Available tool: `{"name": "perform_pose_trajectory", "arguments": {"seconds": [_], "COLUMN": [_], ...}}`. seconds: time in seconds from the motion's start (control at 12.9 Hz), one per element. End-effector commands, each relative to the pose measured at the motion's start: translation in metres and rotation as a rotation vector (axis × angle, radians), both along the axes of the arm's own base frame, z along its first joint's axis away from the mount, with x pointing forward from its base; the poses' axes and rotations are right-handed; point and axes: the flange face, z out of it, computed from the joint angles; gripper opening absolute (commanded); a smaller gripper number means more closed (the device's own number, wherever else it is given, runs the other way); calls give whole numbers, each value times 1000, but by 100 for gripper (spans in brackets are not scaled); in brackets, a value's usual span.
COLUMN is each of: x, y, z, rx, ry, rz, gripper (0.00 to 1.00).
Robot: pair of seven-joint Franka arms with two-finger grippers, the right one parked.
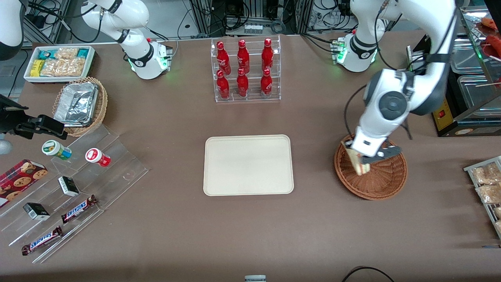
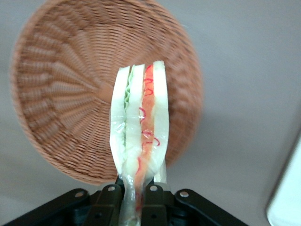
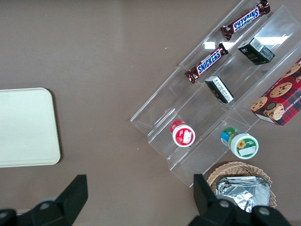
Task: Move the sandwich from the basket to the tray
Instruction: 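Carry the sandwich with the left gripper over the cream tray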
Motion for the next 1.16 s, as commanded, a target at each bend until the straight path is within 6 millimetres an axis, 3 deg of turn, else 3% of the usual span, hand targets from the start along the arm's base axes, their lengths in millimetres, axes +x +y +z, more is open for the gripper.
{"name": "perform_pose_trajectory", "arguments": {"seconds": [0.0, 0.39, 0.7, 0.93, 1.09], "x": [-12, -21, -12, -1, 5], "y": [-60, -166, -253, -281, -285], "z": [4, -12, -33, -52, -64], "rx": [12, -46, -106, -120, -121], "ry": [-3, 7, -5, -10, -10], "rz": [-104, -214, -226, -213, -217], "gripper": [0, 0, 0, 0, 0]}}
